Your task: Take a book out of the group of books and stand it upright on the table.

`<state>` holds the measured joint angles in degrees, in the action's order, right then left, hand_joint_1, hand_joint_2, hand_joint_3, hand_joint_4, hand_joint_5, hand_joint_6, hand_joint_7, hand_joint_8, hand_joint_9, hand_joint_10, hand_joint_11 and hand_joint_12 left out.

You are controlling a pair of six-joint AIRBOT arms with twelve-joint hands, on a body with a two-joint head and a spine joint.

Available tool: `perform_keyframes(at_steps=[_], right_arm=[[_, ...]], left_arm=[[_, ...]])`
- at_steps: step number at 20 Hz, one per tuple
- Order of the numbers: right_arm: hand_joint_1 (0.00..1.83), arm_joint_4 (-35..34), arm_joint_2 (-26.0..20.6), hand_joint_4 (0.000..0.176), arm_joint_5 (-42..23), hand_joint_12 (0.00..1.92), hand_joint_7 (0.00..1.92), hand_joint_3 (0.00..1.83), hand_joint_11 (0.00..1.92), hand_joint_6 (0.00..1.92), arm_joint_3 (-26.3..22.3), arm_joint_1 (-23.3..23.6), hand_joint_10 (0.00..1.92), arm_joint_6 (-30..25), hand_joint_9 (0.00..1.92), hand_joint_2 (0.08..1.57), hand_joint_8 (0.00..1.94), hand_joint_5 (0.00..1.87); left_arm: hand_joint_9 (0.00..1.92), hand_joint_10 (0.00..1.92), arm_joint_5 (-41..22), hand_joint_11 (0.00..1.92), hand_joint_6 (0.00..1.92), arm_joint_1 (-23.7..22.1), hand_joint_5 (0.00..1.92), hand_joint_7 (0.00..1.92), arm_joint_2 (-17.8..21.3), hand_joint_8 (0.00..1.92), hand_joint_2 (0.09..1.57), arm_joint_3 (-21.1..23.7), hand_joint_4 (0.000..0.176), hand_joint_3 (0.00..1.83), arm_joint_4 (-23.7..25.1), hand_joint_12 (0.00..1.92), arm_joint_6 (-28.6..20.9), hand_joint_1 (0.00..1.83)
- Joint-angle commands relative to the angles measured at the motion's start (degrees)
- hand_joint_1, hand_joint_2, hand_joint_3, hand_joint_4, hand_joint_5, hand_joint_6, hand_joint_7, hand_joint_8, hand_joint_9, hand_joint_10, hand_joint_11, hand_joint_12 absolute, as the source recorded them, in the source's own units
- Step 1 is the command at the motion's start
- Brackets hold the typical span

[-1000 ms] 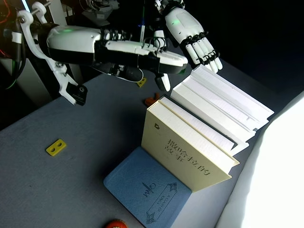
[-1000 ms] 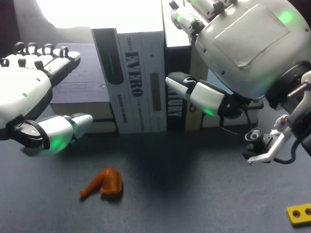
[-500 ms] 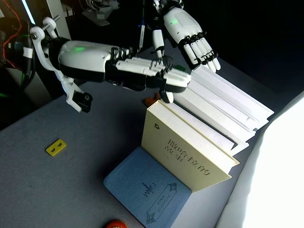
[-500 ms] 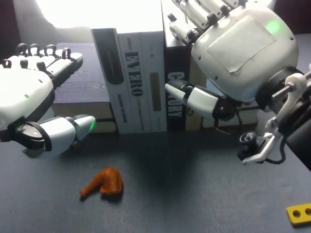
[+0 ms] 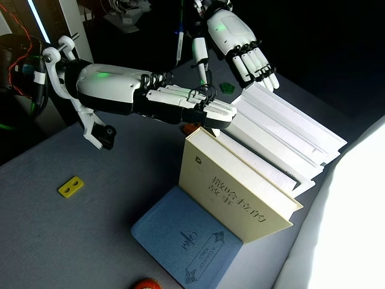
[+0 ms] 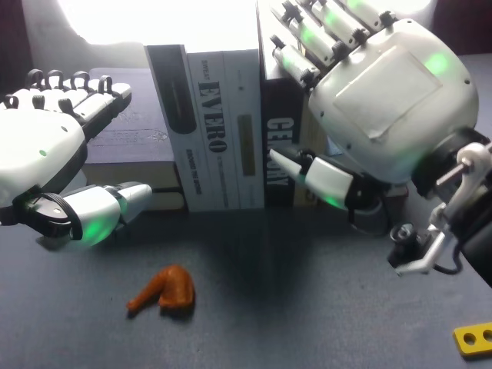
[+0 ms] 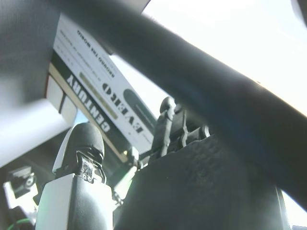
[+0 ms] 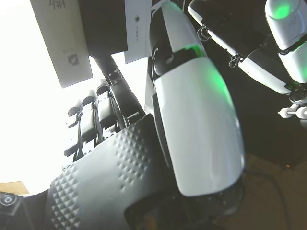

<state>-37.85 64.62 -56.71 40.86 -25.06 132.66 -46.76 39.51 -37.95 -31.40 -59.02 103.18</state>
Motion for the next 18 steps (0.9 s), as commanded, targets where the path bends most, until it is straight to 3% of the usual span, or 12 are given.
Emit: perform_keyframes(at_steps=[1, 12, 18], right_arm=[[0.21, 1.37, -0.35, 0.0, -2.63, 0.0, 0.0, 0.0, 0.0, 0.71, -0.43, -0.36, 0.0, 0.67, 0.0, 1.19, 0.0, 0.34], [0.24, -6.02, -4.81, 0.0, -0.65, 0.0, 0.0, 0.0, 0.0, 0.8, -7.13, -2.52, 0.0, 6.01, 0.0, 1.19, 0.0, 0.32], [0.22, -8.63, -4.92, 0.0, -0.28, 0.0, 0.0, 0.0, 0.0, 0.77, -8.17, -4.25, 0.0, 7.63, 0.0, 1.2, 0.0, 0.34]], left_arm=[[0.0, 0.0, -4.75, 0.0, 0.0, -0.52, 0.04, 0.02, 0.31, 0.0, 1.3, 0.05, 0.0, 0.0, 3.29, 0.0, -0.23, 0.38], [0.0, 0.0, -4.75, 0.0, 0.0, -0.44, 0.05, 0.04, 0.32, 0.01, 1.31, -0.02, 0.0, 0.0, 3.3, 0.0, -0.23, 0.37], [0.0, 0.0, -4.75, 0.0, 0.0, -0.38, 0.04, 0.03, 0.33, 0.0, 1.31, -0.02, 0.0, 0.0, 3.3, 0.0, -0.23, 0.34]])
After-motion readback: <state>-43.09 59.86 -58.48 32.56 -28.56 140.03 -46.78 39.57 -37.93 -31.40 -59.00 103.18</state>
